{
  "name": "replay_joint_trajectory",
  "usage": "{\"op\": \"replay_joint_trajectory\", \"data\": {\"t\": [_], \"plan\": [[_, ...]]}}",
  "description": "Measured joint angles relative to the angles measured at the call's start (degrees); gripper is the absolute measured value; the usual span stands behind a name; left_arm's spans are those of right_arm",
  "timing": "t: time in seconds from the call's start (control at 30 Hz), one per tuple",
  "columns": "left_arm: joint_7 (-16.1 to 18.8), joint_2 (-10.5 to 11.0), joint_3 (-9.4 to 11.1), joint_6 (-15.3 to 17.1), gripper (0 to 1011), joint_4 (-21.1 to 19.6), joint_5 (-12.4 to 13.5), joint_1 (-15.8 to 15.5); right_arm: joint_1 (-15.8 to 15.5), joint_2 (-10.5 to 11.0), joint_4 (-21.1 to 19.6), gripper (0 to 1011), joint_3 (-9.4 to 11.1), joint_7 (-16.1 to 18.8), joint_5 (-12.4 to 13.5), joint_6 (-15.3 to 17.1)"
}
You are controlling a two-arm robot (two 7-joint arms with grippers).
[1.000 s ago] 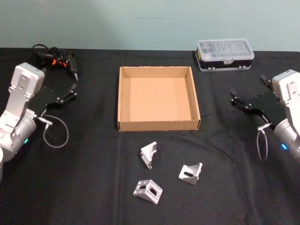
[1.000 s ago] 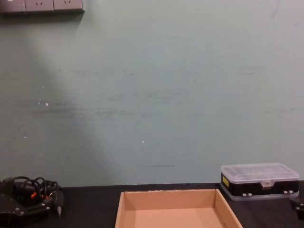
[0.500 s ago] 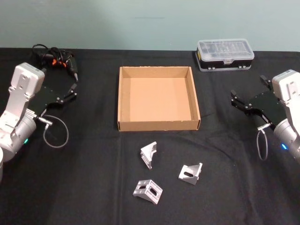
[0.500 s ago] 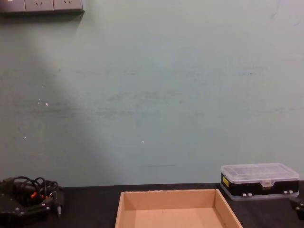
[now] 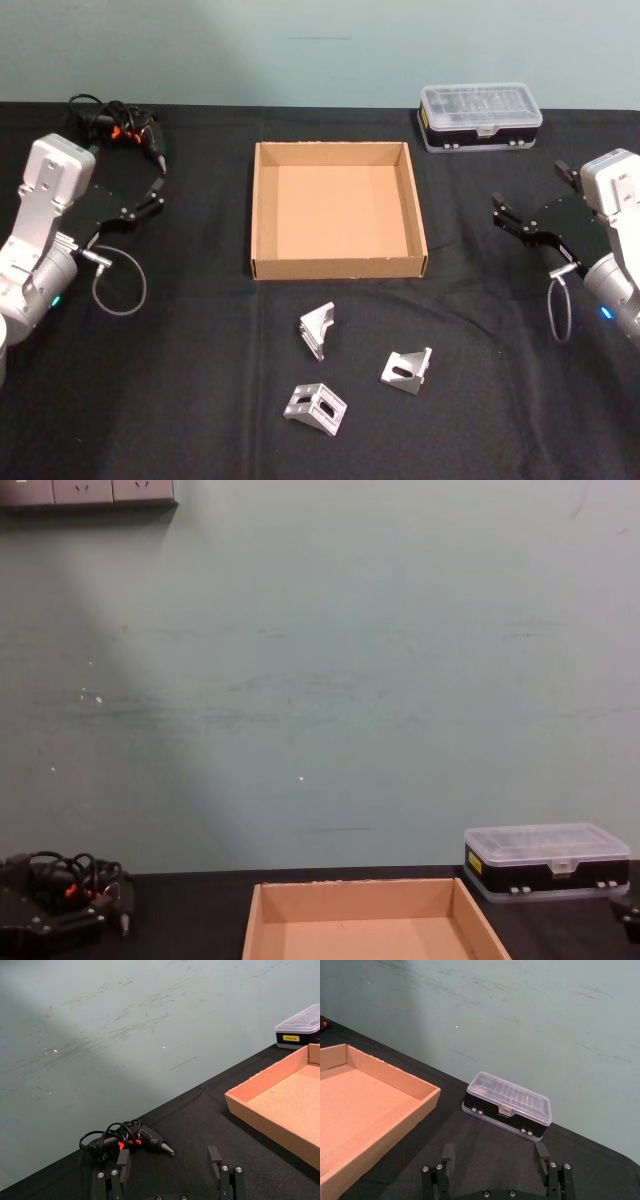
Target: Use one hand to pick up the angle iron from the table and place it into the box.
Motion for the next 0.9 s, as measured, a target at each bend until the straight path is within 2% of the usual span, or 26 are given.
{"op": "replay_joint_trajectory", "data": {"t": [0.63,0.8,0.9], "plan": [[0.00,0.00,0.00,0.00,1000,0.00,0.00,0.00,0.00,0.00,0.00,1004,0.00,0.00,0.00,0.00],[0.00,0.00,0.00,0.00,1000,0.00,0.00,0.00,-0.68,-0.02,-1.62,1004,1.36,0.52,0.40,0.09],[0.00,0.00,0.00,0.00,1000,0.00,0.00,0.00,-1.54,0.57,-4.03,1004,2.54,1.81,1.34,1.04]]}}
